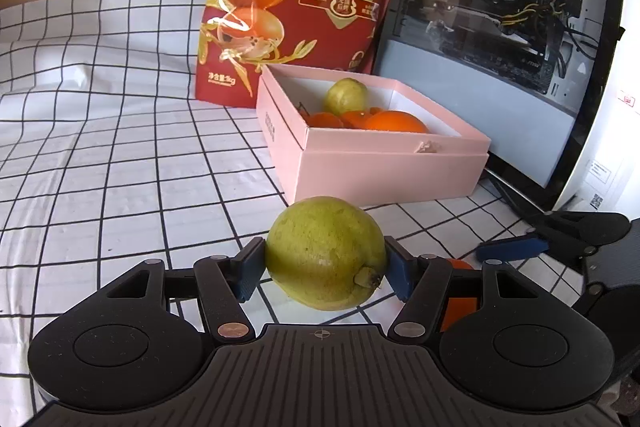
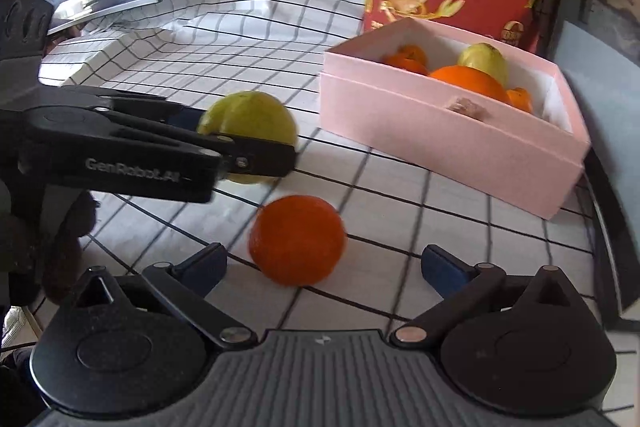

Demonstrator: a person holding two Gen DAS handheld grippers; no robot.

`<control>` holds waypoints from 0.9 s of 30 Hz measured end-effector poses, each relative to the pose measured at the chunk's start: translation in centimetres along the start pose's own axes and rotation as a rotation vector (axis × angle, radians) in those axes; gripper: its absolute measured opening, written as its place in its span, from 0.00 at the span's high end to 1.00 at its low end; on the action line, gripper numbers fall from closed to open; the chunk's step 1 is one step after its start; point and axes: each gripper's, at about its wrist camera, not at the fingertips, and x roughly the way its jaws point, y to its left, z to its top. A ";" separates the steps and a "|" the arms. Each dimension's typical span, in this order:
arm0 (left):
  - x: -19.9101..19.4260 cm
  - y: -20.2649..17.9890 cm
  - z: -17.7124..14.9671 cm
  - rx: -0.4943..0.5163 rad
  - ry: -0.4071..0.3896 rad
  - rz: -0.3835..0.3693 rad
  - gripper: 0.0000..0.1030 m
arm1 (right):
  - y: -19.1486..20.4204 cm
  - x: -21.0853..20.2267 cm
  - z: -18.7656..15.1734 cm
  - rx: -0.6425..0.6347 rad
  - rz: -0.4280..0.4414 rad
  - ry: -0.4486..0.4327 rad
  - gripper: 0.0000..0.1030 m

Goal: Organize fruits

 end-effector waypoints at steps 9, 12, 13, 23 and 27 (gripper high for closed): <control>-0.2 -0.3 -0.1 0.007 0.003 0.019 0.34 | -2.2 -2.3 -2.3 0.059 -0.107 -0.031 0.00; -0.3 0.0 -0.1 -0.009 0.003 0.011 0.34 | -2.2 -2.5 -2.6 0.067 -0.110 -0.034 0.00; -0.3 0.1 -0.1 -0.016 0.003 0.007 0.34 | -2.2 -2.4 -2.5 0.072 -0.096 -0.030 0.00; -0.3 2.0 -0.2 -0.159 -0.005 -0.056 0.34 | -0.2 -0.6 -0.4 0.016 -0.009 -0.023 0.14; -0.3 1.8 -0.2 -0.126 -0.002 -0.037 0.34 | 0.0 -0.3 0.2 -0.015 0.017 -0.037 0.40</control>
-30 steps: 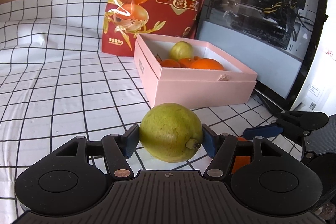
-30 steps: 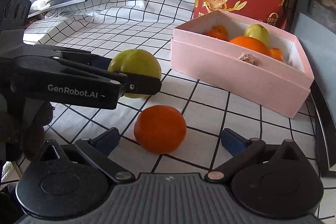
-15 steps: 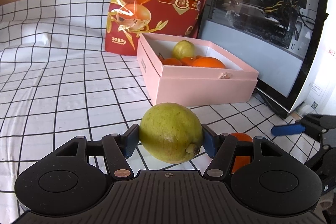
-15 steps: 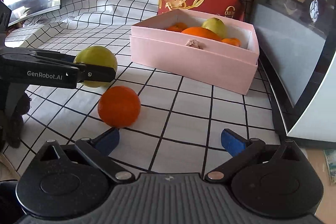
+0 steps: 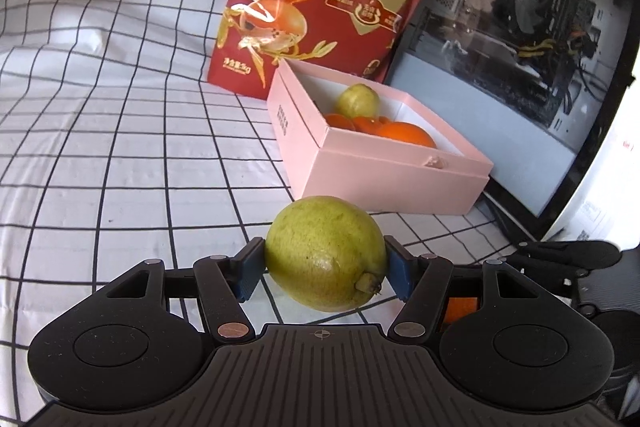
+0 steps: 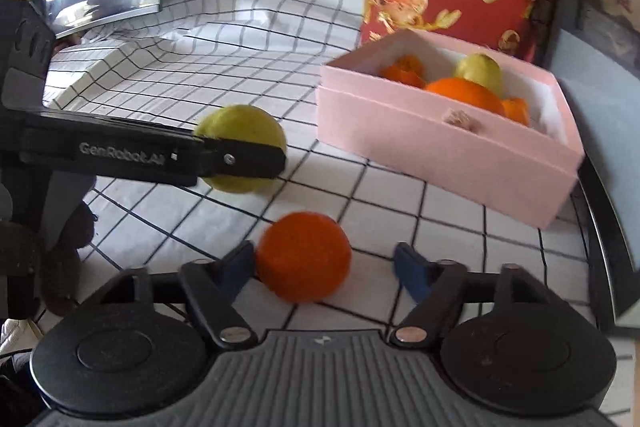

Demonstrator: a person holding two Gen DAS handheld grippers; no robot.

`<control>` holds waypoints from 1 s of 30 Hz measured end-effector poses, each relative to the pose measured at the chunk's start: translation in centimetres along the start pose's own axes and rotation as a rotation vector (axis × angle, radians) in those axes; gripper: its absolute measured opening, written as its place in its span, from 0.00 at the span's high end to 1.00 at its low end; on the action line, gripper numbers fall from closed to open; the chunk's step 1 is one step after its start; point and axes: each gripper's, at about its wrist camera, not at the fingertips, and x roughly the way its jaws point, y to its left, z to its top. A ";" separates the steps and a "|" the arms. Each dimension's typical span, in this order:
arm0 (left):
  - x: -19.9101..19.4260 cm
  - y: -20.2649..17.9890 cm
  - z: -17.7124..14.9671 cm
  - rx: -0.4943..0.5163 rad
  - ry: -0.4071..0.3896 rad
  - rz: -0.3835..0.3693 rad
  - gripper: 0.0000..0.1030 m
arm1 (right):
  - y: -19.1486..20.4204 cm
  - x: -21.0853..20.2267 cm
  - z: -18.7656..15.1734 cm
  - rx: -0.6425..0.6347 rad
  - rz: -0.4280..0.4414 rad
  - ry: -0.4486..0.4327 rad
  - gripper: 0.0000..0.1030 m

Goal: Organize fruits

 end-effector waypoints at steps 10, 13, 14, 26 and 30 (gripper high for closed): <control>0.8 -2.4 0.6 0.177 0.060 0.039 0.34 | -1.0 -1.6 -0.4 0.022 -0.071 -0.007 0.56; 1.3 -2.1 0.9 0.144 0.071 0.024 0.33 | -2.0 -1.6 -0.6 0.041 -0.093 0.000 0.56; 1.5 -1.9 1.0 0.122 0.077 0.013 0.32 | -2.3 -1.7 -0.7 0.054 -0.081 -0.003 0.56; 2.6 -2.6 1.1 0.145 0.057 0.019 0.31 | -1.8 -1.7 -1.1 0.037 -0.106 -0.021 0.56; 1.9 -3.6 0.6 0.215 0.040 0.046 0.31 | -1.8 -1.9 -1.4 0.036 -0.099 -0.026 0.56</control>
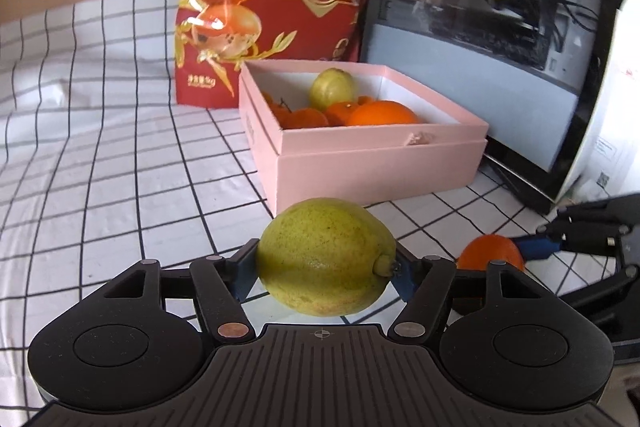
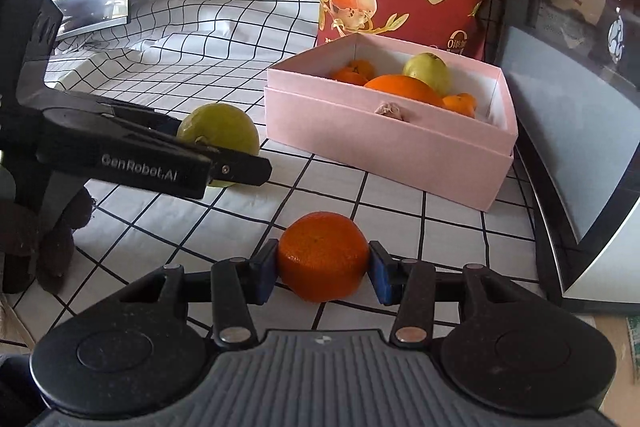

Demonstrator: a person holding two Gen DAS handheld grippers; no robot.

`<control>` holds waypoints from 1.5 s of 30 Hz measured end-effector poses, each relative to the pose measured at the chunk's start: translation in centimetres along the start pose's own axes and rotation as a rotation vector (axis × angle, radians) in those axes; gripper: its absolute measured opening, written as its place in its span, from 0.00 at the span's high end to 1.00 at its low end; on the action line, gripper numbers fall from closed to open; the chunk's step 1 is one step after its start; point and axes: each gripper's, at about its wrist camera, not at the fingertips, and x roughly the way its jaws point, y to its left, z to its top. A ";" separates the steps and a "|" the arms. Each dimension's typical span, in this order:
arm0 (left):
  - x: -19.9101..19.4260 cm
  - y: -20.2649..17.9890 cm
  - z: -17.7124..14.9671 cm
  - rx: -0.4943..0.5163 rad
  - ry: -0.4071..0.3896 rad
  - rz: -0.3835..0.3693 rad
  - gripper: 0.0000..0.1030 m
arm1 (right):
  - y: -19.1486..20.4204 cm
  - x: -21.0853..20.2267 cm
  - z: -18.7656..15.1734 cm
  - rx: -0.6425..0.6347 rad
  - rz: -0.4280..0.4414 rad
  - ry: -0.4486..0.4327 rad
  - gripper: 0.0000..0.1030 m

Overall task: Organize fruits
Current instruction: 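Carry the pear over the box and open the left gripper while the right gripper carries the mandarin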

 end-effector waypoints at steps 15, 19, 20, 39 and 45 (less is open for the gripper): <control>0.4 2.7 16.6 -0.171 -0.124 -0.211 0.31 | 0.2 -3.9 10.5 -0.058 -0.160 -0.224 0.57; 4.2 2.9 19.0 -0.206 -0.053 -0.194 0.31 | -0.1 -3.4 14.4 -0.066 -0.276 -0.245 0.57; 5.3 2.8 19.2 -0.205 -0.023 -0.179 0.31 | -0.5 -3.3 15.2 -0.059 -0.299 -0.238 0.57; 13.4 1.6 14.9 -0.161 0.125 -0.037 0.32 | -4.3 -2.6 16.1 -0.008 -0.393 -0.169 0.57; 11.8 4.6 15.0 -0.227 0.130 -0.144 0.29 | -4.1 -2.6 16.6 0.002 -0.390 -0.180 0.57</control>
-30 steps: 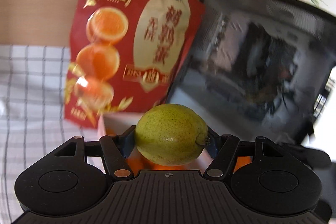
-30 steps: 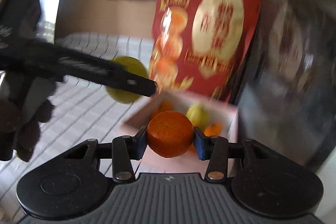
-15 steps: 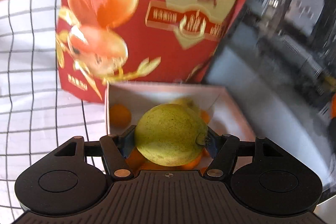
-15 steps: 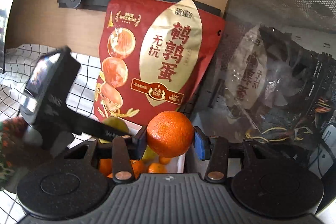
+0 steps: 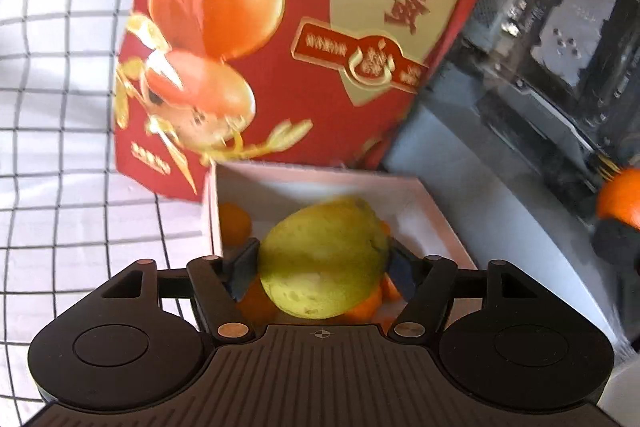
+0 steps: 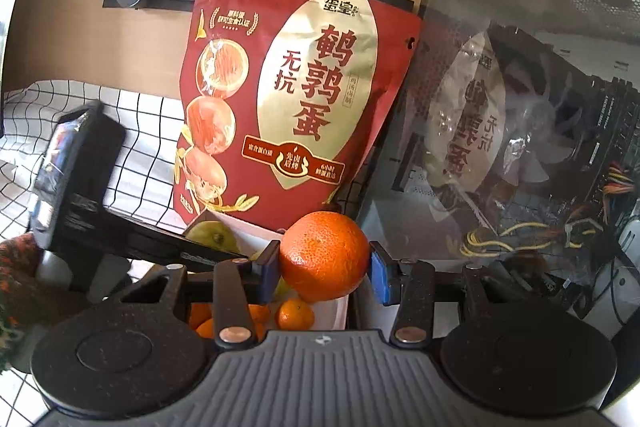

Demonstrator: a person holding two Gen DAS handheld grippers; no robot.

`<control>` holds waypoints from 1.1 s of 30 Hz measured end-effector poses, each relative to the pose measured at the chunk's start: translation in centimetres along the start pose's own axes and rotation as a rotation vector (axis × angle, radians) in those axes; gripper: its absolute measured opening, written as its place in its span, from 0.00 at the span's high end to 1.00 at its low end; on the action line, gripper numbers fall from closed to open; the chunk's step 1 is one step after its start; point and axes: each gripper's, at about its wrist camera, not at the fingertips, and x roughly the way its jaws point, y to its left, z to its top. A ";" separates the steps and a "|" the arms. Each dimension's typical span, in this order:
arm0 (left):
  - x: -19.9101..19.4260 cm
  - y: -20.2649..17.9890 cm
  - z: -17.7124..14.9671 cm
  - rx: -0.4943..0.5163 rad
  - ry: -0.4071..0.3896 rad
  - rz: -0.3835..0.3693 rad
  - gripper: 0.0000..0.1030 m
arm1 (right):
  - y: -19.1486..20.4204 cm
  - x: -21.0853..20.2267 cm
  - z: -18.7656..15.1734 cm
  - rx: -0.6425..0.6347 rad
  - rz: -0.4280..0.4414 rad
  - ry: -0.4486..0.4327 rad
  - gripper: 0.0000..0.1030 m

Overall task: Organize fruits
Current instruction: 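Carry the pear over the box and open the left gripper while the right gripper carries the mandarin, then lower the mandarin into the pink box and open the right gripper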

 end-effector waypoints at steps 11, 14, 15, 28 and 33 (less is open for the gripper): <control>-2.0 -2.0 -2.4 0.202 -0.056 0.039 0.32 | 1.0 2.7 1.8 0.057 0.041 0.035 0.57; -3.0 -1.6 -2.3 0.208 -0.082 0.046 0.32 | 0.7 4.7 2.5 0.115 0.086 0.086 0.57; -3.5 -1.4 -2.2 0.198 -0.087 0.052 0.32 | 0.6 5.5 2.7 0.136 0.103 0.108 0.57; -9.5 4.9 -4.2 -0.026 -0.256 0.132 0.33 | 2.5 15.3 2.8 0.356 0.232 0.274 0.54; -10.8 5.1 -5.9 0.016 -0.239 0.205 0.32 | 3.3 15.4 2.7 0.350 0.198 0.237 0.36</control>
